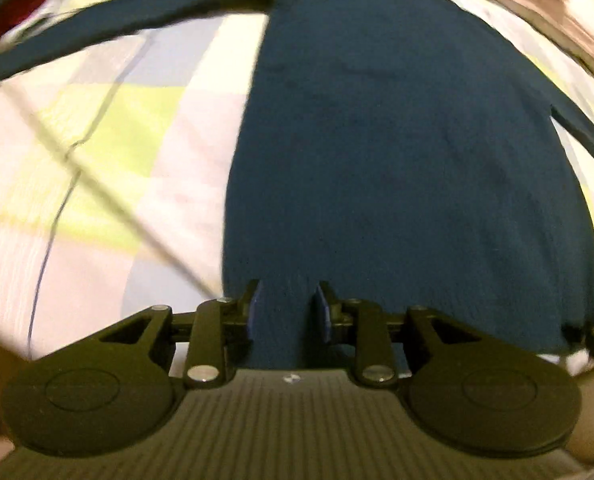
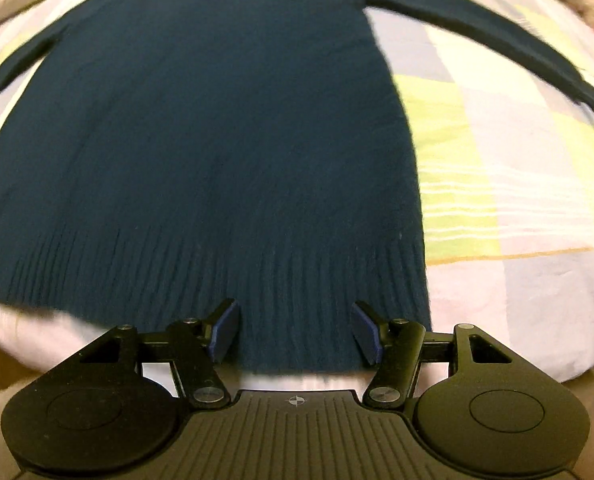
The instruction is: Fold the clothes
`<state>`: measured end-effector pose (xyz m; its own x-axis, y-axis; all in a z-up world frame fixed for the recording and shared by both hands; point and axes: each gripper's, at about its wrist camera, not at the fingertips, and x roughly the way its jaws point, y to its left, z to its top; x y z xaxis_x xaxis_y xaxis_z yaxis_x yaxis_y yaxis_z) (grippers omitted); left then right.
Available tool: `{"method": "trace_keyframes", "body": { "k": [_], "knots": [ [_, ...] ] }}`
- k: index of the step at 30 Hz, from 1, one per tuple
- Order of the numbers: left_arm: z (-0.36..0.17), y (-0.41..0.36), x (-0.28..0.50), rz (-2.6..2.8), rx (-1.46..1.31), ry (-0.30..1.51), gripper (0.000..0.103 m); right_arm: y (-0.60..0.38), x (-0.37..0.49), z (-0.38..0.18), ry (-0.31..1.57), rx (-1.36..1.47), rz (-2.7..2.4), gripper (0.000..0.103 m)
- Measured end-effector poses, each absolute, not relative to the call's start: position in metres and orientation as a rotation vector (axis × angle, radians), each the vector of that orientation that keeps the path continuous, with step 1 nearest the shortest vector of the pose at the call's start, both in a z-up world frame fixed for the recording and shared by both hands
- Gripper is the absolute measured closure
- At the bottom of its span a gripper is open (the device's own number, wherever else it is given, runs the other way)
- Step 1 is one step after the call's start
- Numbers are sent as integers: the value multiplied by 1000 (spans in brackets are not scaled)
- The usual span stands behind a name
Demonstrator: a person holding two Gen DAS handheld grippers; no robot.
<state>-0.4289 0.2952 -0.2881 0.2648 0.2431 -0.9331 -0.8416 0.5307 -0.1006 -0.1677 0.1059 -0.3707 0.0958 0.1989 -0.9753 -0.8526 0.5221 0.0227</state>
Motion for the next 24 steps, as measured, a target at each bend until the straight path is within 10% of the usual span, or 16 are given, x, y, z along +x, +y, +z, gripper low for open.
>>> {"method": "trace_keyframes", "body": {
  "k": [24],
  "knots": [
    [-54, 63, -419, 965, -617, 828, 56, -59, -154, -100, 1065, -388, 966, 42]
  ]
}}
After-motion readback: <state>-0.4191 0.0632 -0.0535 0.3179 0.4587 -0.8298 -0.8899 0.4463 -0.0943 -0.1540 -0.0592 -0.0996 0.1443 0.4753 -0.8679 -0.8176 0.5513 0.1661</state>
